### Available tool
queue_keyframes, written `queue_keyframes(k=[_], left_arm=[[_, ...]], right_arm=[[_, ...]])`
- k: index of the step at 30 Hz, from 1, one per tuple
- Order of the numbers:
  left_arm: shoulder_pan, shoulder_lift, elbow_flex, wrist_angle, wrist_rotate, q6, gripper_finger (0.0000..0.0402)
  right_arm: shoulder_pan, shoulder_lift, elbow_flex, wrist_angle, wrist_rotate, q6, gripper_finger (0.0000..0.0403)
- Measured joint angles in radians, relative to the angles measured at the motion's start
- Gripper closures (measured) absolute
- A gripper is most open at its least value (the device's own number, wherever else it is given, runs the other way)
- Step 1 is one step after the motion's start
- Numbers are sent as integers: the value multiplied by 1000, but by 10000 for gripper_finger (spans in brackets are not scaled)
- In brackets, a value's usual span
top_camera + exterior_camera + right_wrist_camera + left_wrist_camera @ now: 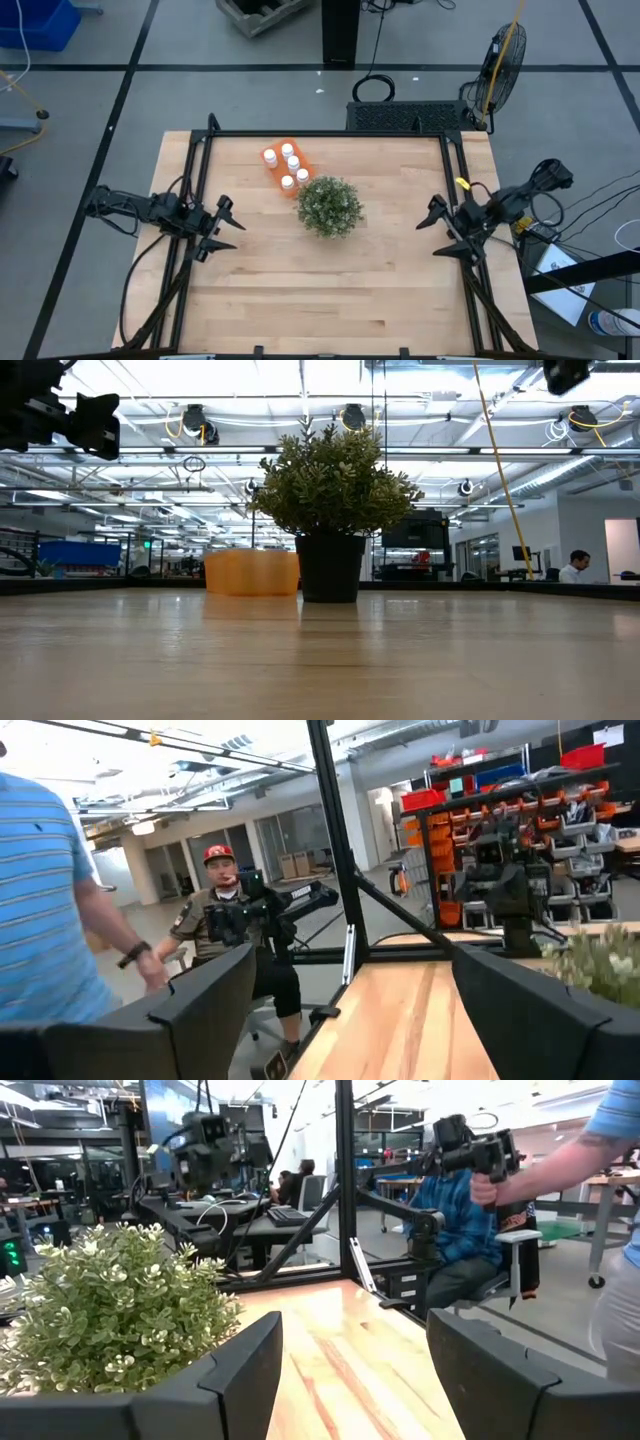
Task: Pick and place pill bottles into a basket
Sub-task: Return to Home Position
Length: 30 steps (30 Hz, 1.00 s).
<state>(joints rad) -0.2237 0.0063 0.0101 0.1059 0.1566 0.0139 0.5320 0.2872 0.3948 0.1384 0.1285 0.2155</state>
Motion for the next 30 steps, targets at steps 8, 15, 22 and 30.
queue_keyframes(k=[8, 15, 22, 30], left_arm=[[0, 0, 0, 0, 0, 0, 149], [0, 0, 0, 0, 0, 0, 149], [0, 0, 0, 0, 0, 0, 149], [0, 0, 1, 1, -1, 0, 149]], right_arm=[[0, -136, -164, 55, -93, -1, 73], [0, -205, -269, 103, -105, -36, 73], [0, -261, -374, 203, -104, -57, 73], [0, -267, -376, 105, -101, -96, 73]])
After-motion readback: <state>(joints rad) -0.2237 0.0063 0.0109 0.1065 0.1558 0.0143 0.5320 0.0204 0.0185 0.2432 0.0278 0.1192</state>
